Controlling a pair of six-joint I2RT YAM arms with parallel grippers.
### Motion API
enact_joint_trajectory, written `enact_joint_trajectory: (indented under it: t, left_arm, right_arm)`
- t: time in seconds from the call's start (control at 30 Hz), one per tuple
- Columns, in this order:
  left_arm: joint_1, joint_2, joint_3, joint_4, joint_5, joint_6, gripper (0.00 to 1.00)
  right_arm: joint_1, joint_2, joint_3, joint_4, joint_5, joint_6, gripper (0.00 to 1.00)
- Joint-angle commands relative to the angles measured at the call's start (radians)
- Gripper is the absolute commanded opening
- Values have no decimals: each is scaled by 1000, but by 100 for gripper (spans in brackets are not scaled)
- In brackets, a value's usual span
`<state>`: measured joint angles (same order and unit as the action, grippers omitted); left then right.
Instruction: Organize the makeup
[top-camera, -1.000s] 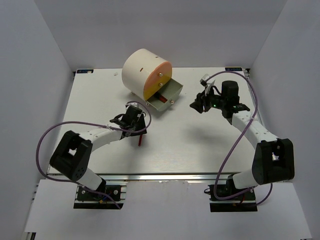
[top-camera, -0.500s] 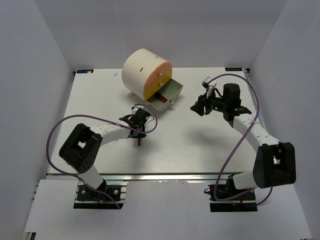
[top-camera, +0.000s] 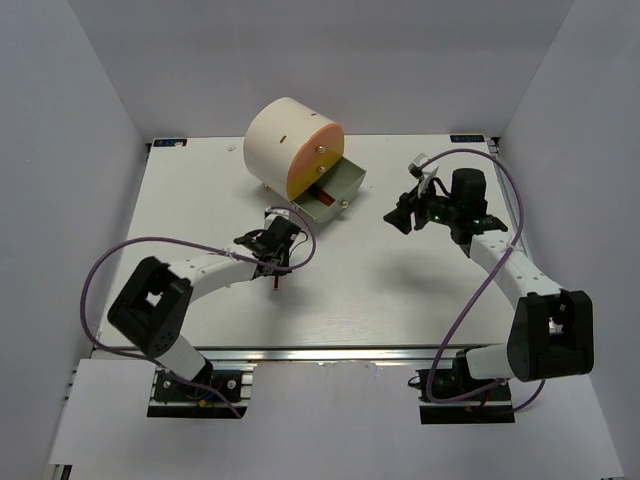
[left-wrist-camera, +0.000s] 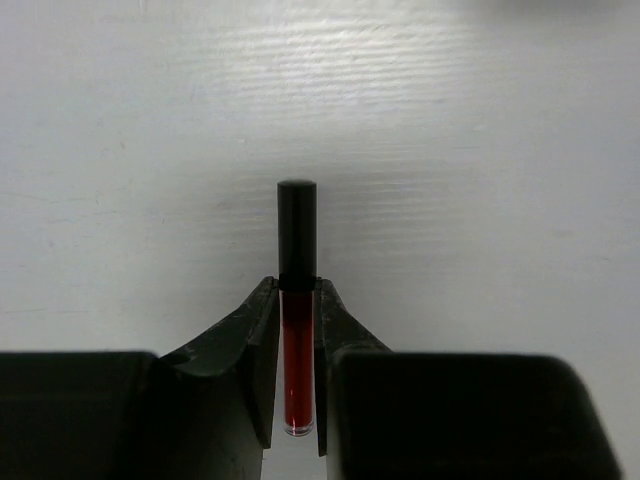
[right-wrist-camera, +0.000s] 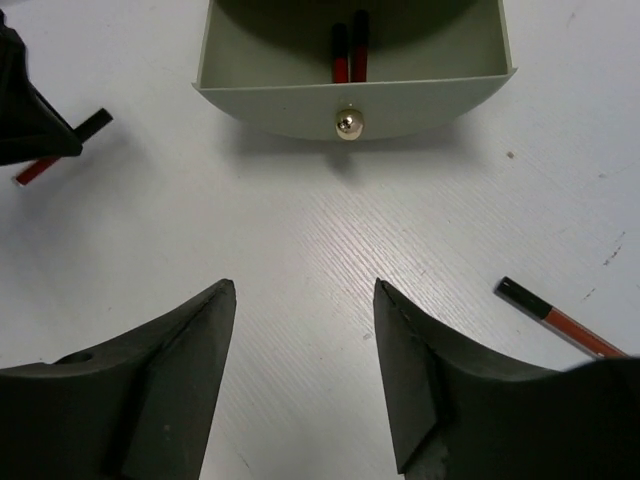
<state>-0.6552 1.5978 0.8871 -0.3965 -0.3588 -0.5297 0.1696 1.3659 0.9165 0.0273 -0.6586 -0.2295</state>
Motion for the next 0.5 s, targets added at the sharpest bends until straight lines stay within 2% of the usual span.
enact_joint_trajectory:
  t: [0.0,0.1,0.2,0.3,0.47]
  left_arm:
    - [-35,-197,18,50,-2,97,0]
    - [-46,-274,61,94,27,186,0]
    - [-47,-279,128,104,70,269,0]
    - [-47,-228,275,111,113,410,0]
    - [-47,2,496,130,152,623,0]
  right_arm:
    - [-4,-45,-14,7,-13,-60,64]
    - [-8,-48,-19,-4,-7,-82,66]
    - [-12,-48,-22,-15,-7,-93,68]
    - [-21,-50,-30,-18,-7,-96,69]
    - [-30,-64,-47,-18,-9,-91,70]
